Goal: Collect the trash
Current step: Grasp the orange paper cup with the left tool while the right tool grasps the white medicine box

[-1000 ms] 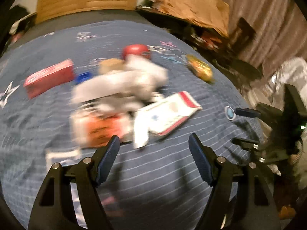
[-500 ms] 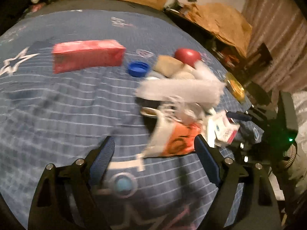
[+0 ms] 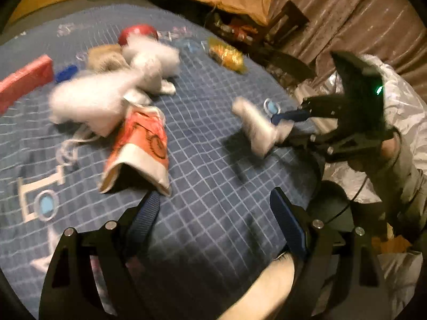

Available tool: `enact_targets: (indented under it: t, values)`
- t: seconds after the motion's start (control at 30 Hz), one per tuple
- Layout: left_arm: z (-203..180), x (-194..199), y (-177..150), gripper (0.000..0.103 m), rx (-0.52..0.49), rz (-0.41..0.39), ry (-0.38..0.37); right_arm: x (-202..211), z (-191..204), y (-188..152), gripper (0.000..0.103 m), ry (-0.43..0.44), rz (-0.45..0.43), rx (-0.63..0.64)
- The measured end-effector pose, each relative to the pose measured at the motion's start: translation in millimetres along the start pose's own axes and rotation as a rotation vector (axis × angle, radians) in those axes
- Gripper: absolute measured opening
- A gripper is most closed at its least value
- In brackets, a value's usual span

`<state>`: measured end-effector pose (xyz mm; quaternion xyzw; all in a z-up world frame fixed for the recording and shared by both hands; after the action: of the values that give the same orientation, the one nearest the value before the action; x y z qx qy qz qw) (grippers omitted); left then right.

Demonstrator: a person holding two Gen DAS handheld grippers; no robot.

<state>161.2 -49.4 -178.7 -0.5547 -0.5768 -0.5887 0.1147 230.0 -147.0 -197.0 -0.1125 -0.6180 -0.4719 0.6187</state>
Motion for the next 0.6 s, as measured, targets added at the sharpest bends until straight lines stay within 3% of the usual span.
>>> enact_targets:
  t: [0.1,0.27,0.47,0.6]
  values:
    - [10,19,4,0.082,0.014,-0.044,0.043,3,18,-12,0.068,0.02,-0.011,0.058]
    - [39,40,17,0.082,0.087,-0.11,0.119,11,31,-3,0.078,-0.005,-0.032,0.142]
    - [44,-14,35,0.081,0.047,0.0,0.26,8,20,16,0.079,0.026,-0.101,0.072]
    - [45,-47,38,0.07,0.024,0.079,0.338,3,23,15,0.079,0.031,-0.098,0.086]
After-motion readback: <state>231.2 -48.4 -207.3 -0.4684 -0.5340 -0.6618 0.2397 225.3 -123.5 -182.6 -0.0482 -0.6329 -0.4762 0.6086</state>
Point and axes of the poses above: each gripper's, at about its wrist camera, not at the fingertips, and x roughly against the way its jaws point, z to its left, y to its top, the point moved 9 cm from there along -x, roughly the way its jaws point, and after that the axes turned 10 degrees about y, right-handed, at the moved point
